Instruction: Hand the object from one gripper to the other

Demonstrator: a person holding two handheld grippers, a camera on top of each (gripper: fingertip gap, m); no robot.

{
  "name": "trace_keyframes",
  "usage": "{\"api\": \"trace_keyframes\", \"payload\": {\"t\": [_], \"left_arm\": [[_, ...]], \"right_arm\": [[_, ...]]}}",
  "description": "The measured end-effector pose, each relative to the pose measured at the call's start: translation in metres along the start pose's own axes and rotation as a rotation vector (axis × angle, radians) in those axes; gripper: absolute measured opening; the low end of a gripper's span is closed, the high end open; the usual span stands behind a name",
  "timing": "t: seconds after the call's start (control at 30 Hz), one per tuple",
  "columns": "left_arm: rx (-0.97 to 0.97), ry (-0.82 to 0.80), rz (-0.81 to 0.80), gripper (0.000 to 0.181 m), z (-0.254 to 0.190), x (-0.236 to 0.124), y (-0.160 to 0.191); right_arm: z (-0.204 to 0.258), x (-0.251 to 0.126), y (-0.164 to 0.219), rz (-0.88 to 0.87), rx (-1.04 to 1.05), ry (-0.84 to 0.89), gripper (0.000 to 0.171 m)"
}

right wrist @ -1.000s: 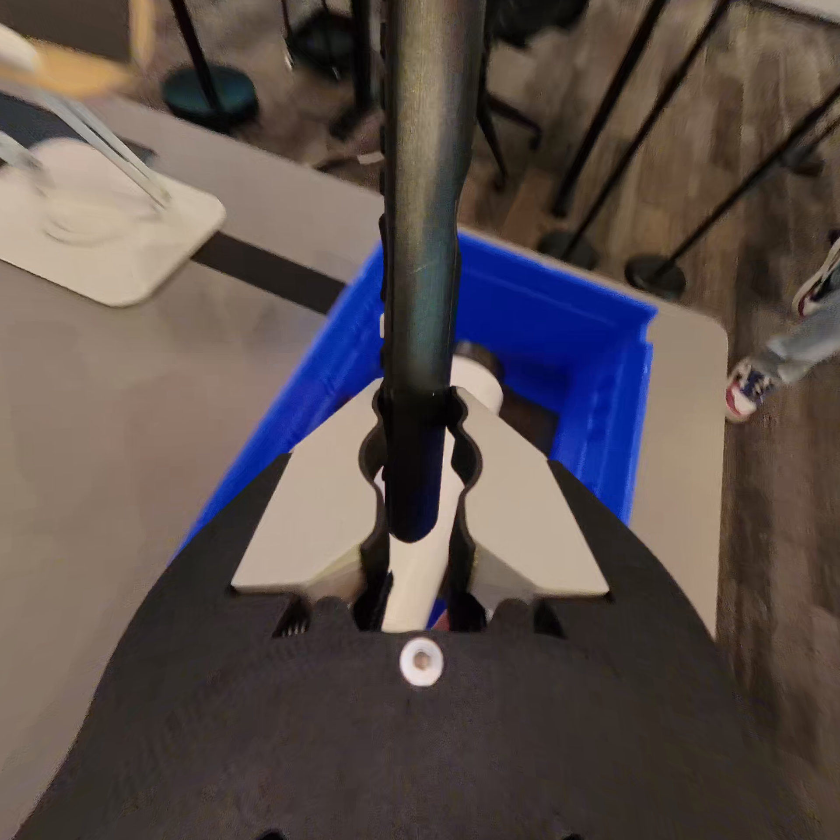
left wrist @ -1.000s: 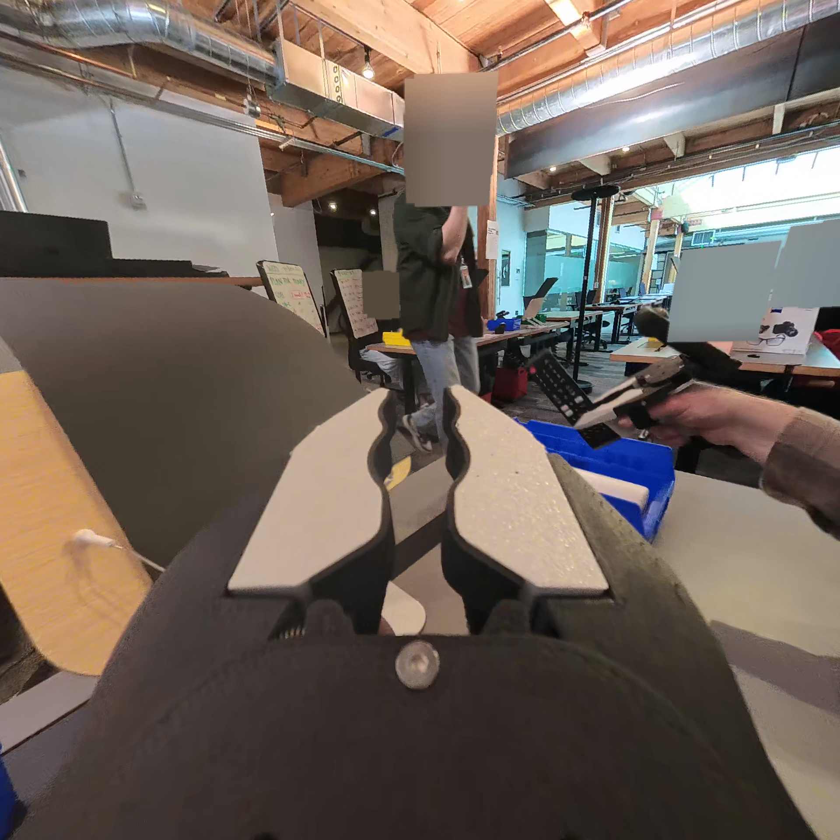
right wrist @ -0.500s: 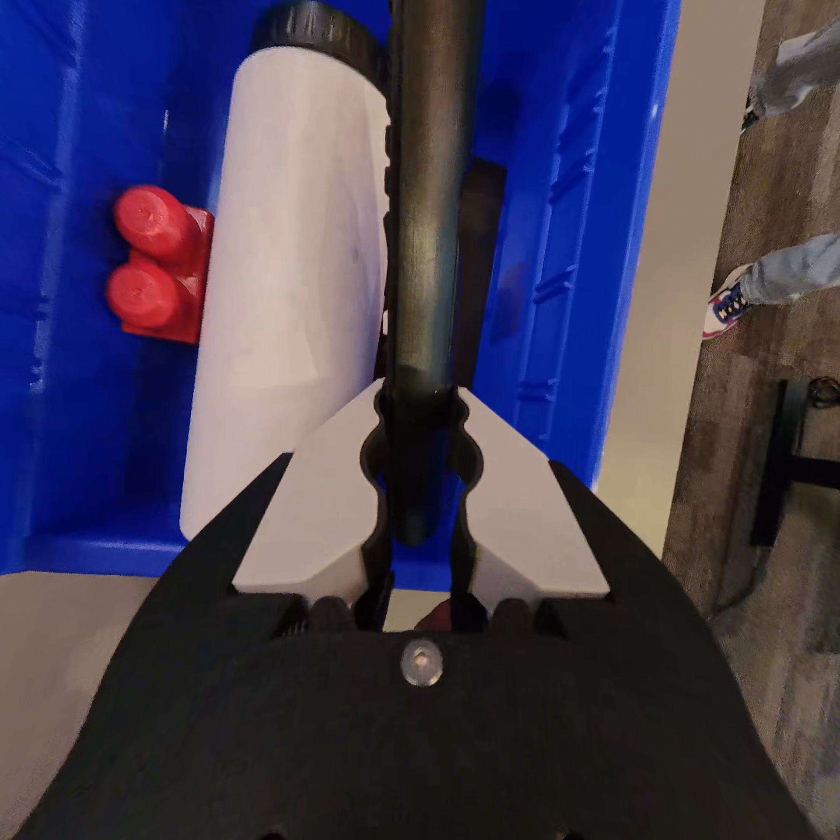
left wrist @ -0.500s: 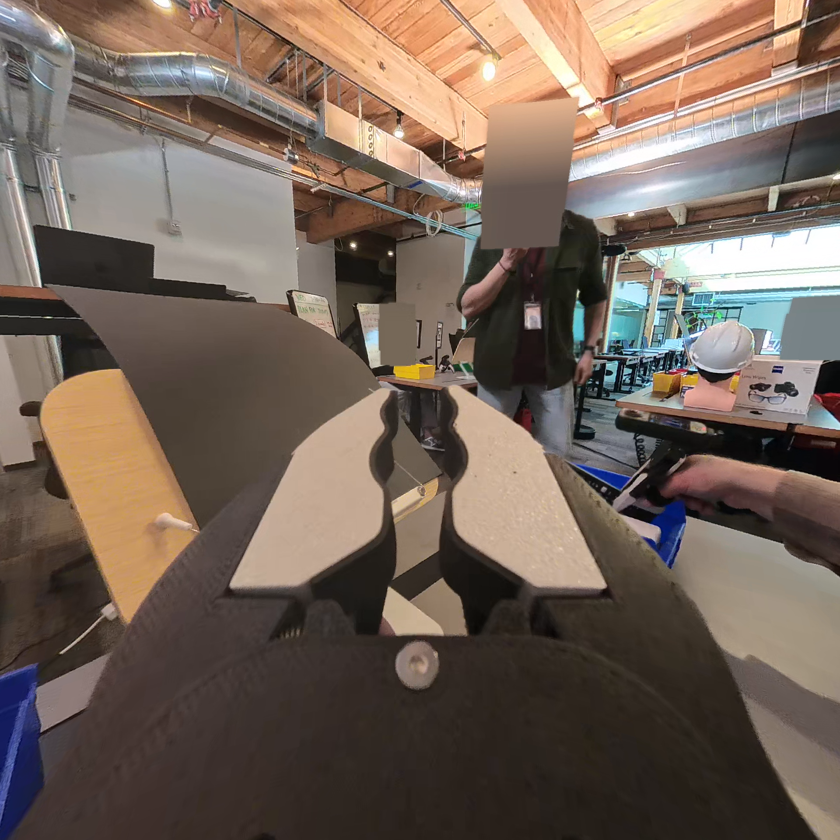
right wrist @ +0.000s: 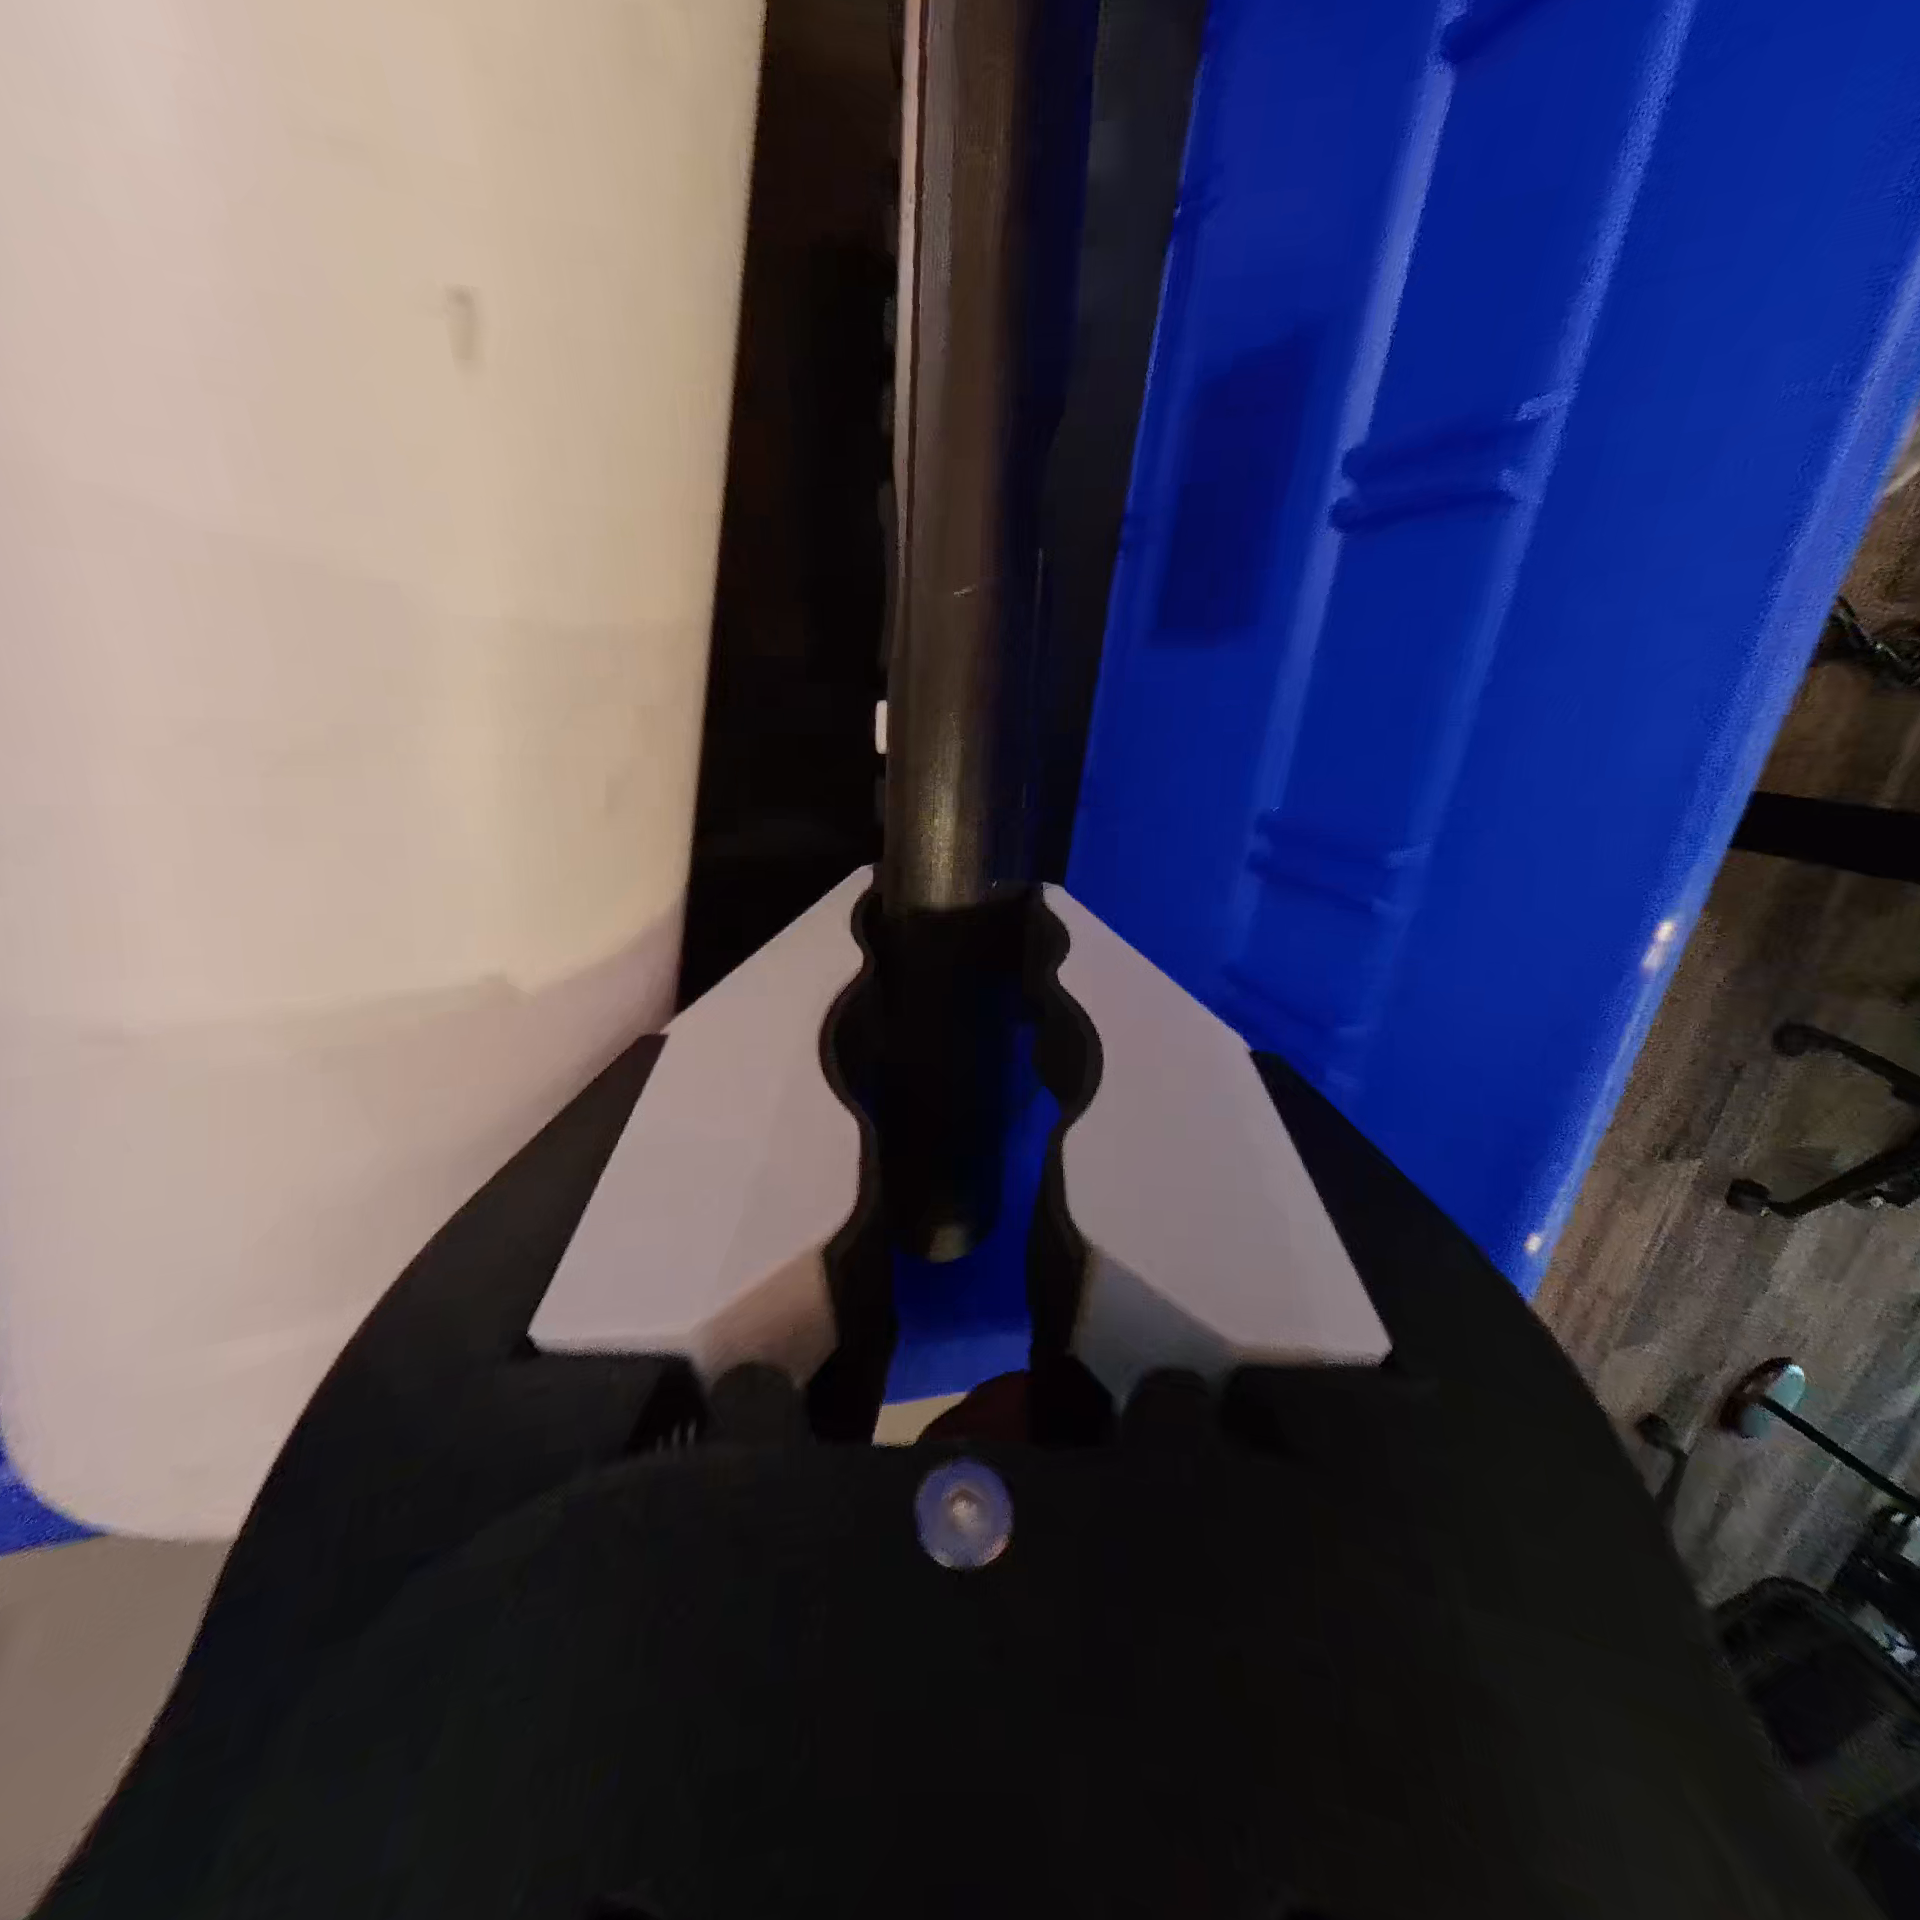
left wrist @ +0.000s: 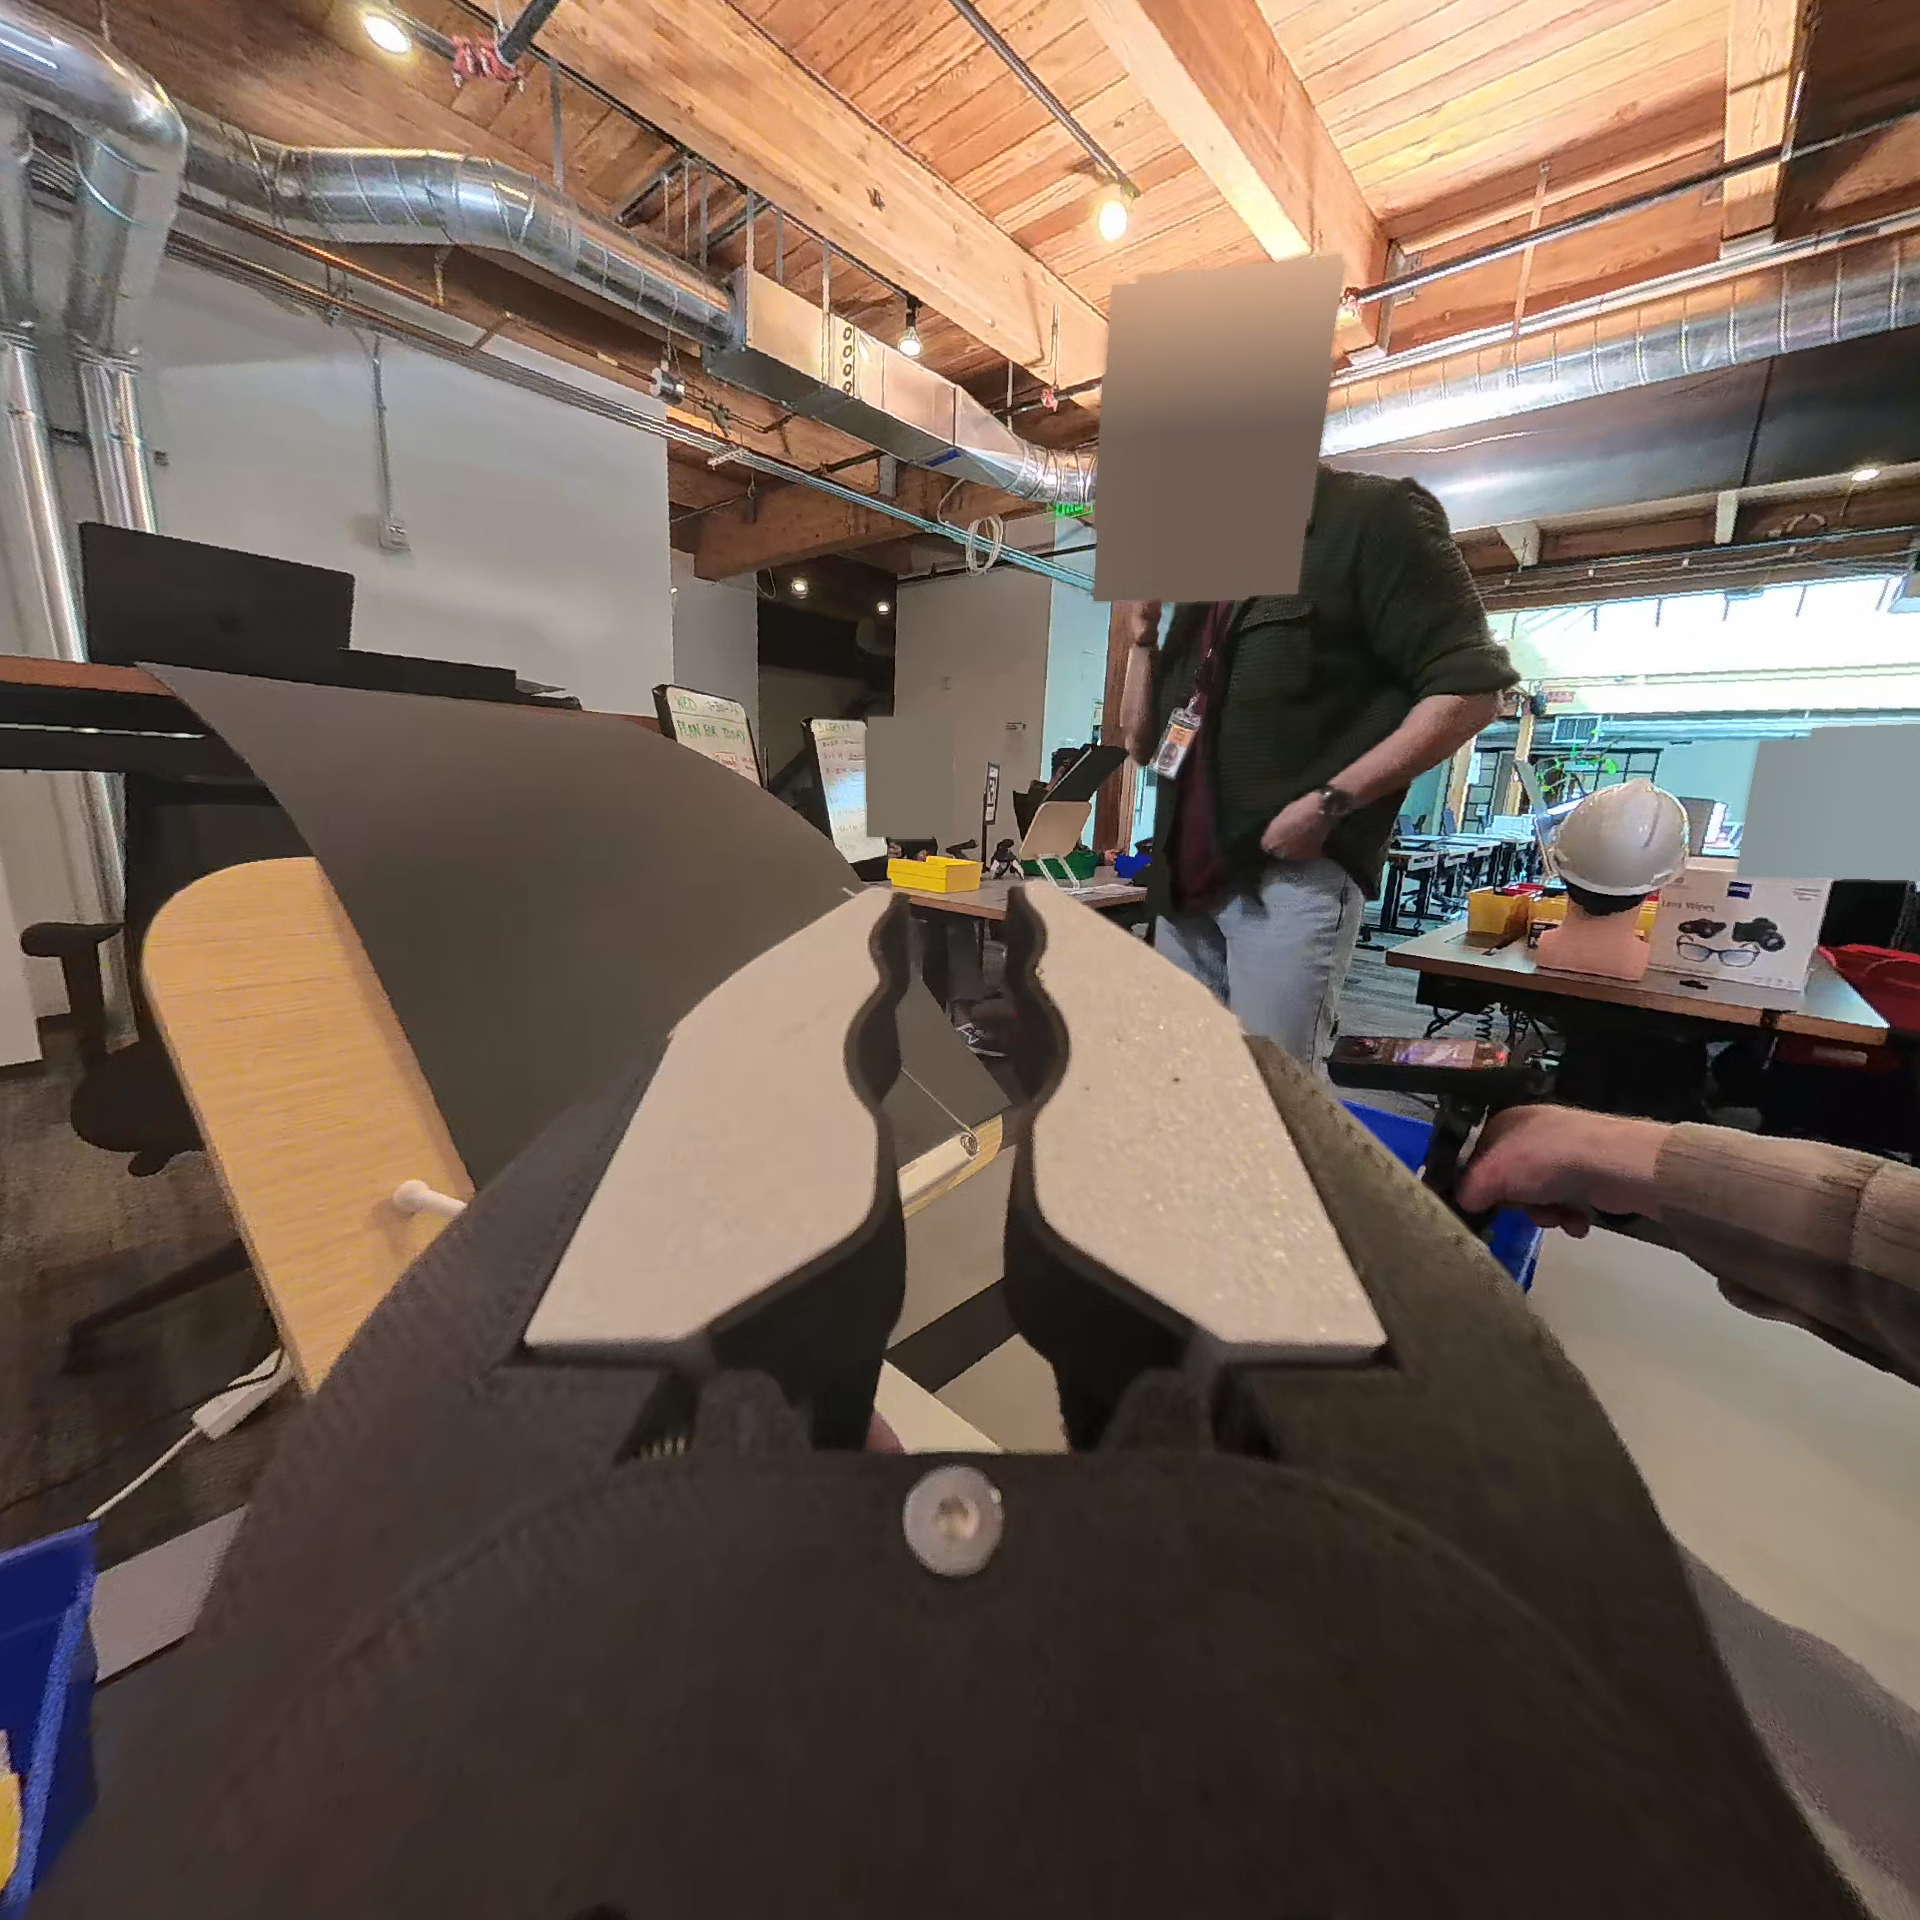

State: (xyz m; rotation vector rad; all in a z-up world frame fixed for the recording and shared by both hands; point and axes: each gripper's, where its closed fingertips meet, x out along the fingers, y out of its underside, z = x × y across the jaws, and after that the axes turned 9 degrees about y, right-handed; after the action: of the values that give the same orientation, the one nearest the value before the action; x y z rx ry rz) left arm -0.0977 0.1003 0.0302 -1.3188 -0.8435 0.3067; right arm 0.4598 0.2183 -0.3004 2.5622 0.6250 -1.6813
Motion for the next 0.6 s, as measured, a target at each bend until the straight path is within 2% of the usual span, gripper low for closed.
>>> {"api": "trace_keyframes", "payload": {"t": [0.5, 0.6], "left_arm": [[-0.006, -0.002, 0.000, 0.017, 0.0049, -0.0043, -0.0021], [-0.001, -0.008, 0.000, 0.017, 0.0058, -0.0054, -0.0028]], "right_arm": [[-0.0014, 0.0005, -0.0053, -0.054, 0.038, 0.015, 0.024], [0.0000, -0.0014, -0.0062, -0.065, 0.032, 0.017, 0.031]]}}
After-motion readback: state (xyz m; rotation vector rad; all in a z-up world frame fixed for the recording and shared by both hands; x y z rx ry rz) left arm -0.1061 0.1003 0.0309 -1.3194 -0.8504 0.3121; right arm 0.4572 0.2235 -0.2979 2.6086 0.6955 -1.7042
